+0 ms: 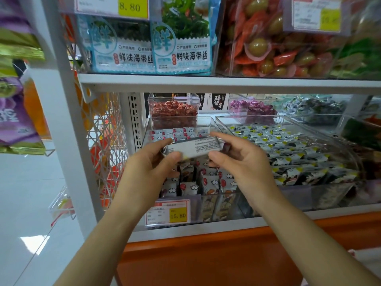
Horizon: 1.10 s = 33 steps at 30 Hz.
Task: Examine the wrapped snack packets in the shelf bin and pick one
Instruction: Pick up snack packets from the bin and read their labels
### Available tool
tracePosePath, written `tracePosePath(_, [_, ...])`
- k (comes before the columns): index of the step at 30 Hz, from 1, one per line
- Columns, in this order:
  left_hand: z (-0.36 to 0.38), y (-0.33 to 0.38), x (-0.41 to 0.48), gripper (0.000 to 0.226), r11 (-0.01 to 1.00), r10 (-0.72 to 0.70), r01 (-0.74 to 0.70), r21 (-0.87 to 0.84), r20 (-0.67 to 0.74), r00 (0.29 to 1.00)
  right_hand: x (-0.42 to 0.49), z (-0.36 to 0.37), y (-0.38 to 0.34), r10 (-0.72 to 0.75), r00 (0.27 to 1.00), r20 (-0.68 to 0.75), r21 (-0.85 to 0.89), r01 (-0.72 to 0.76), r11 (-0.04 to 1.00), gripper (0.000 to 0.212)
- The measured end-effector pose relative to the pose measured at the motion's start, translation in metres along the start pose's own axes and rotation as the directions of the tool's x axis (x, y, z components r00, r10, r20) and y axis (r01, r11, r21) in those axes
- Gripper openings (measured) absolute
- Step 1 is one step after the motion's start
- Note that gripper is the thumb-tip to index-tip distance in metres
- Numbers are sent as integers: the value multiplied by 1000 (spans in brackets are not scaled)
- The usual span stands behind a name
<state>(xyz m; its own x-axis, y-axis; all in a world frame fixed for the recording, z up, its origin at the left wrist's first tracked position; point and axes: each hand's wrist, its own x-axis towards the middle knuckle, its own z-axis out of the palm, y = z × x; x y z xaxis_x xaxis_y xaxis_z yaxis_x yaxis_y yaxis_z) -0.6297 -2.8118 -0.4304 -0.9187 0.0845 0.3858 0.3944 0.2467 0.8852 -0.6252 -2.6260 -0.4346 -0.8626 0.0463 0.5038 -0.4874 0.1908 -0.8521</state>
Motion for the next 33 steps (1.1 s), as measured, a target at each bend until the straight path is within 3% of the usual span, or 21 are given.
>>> tracePosePath(2, [-1,-5,1,64,932,110,-96,349,-20,994,4,0,-2,-5,994,-110,-21,3,1000,23])
tracePosePath(4, [-3,-8,3,64,699,241,-225,679,73,968,8,-3,0,-11,983,-182,-122,-12,992,18])
tracePosePath(7, [-4,-22,5,53,418,118,-286,863,260,958,13,0,-1,-69,989,-131,-313,25,949,22])
tracePosePath(9, [-6,-31,4,53,346,41,-287,893,291,956,16,6,-2,-123,991,-51,-439,88,894,25])
tracePosePath(14, [-6,-32,4,59,396,27,-268,878,280,960,21,25,3,-160,977,142,-638,214,740,41])
tracePosePath(18, [-7,-33,5,56,418,28,-270,867,285,958,23,35,8,-52,925,377,-778,347,524,26])
tracePosePath(20, [-7,-33,4,54,437,31,-269,858,285,958,23,35,10,53,878,476,-783,395,481,28])
tracePosePath(22, [-7,-32,5,52,463,33,-262,847,278,960,25,32,11,75,872,484,-761,378,527,27])
tracePosePath(25, [-7,-31,6,49,509,23,-239,827,264,964,33,25,7,36,947,319,-650,191,735,24])
tracePosePath(27, [-6,-30,7,47,507,18,-230,831,256,966,39,21,5,32,973,227,-595,113,796,24])
tracePosePath(30, [-5,-29,7,46,466,37,-240,852,252,967,51,19,6,12,983,183,-620,106,777,22])
tracePosePath(33, [-4,-28,7,45,480,59,-247,842,249,967,58,21,12,-3,972,233,-691,168,703,18])
